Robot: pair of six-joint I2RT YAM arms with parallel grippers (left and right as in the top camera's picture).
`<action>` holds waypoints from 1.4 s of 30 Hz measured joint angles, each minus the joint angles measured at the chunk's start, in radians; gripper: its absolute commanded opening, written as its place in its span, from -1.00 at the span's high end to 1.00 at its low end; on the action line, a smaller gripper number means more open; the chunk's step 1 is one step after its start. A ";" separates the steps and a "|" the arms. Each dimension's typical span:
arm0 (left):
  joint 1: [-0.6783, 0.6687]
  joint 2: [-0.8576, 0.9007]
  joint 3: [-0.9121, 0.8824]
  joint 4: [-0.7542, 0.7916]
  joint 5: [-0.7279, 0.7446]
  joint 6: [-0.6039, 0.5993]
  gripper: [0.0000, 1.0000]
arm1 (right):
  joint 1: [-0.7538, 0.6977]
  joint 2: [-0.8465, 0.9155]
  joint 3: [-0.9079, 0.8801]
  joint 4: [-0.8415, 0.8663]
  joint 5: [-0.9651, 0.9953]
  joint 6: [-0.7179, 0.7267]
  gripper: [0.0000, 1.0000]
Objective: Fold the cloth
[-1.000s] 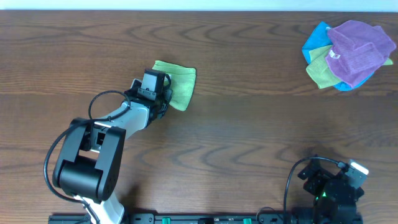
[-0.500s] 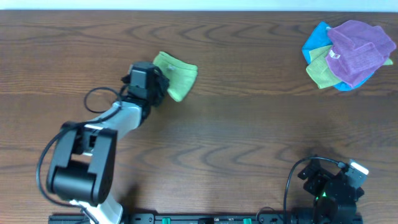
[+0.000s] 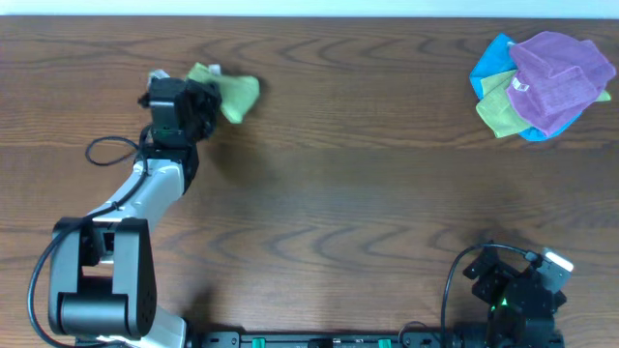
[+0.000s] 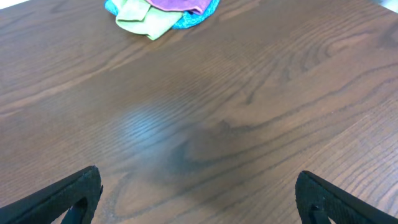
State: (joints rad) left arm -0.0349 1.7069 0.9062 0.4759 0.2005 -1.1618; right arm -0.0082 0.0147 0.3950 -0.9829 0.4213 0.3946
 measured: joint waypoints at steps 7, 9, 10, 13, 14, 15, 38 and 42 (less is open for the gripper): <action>0.051 0.003 0.032 0.040 -0.057 0.111 0.88 | 0.000 0.000 0.000 0.000 0.001 0.000 -0.98; 0.060 0.016 0.061 0.044 -0.078 0.143 0.88 | 0.000 0.000 0.000 0.000 0.001 0.000 -0.99; 0.061 0.026 0.079 0.047 -0.086 0.155 0.88 | 0.000 0.000 0.000 -0.001 0.000 0.000 -0.98; 0.061 0.102 0.154 0.064 -0.119 0.195 0.88 | 0.000 0.000 0.000 0.000 0.000 0.000 -0.98; 0.061 0.116 0.167 0.068 -0.122 0.199 0.88 | 0.000 -0.001 0.000 -0.002 0.000 0.000 -0.99; 0.064 0.162 0.200 0.067 -0.128 0.204 0.88 | 0.000 -0.001 0.000 0.000 0.001 0.000 -0.99; 0.124 0.482 0.458 -0.206 -0.080 0.228 -0.90 | 0.000 -0.003 0.000 0.000 0.000 0.000 -0.98; 0.146 0.482 0.458 -0.205 0.003 0.229 -0.90 | 0.000 -0.003 0.000 0.000 0.001 0.000 -0.98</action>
State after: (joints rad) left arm 0.1112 2.1891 1.3640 0.2710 0.2035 -0.9333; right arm -0.0082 0.0120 0.3950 -0.9833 0.4221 0.3946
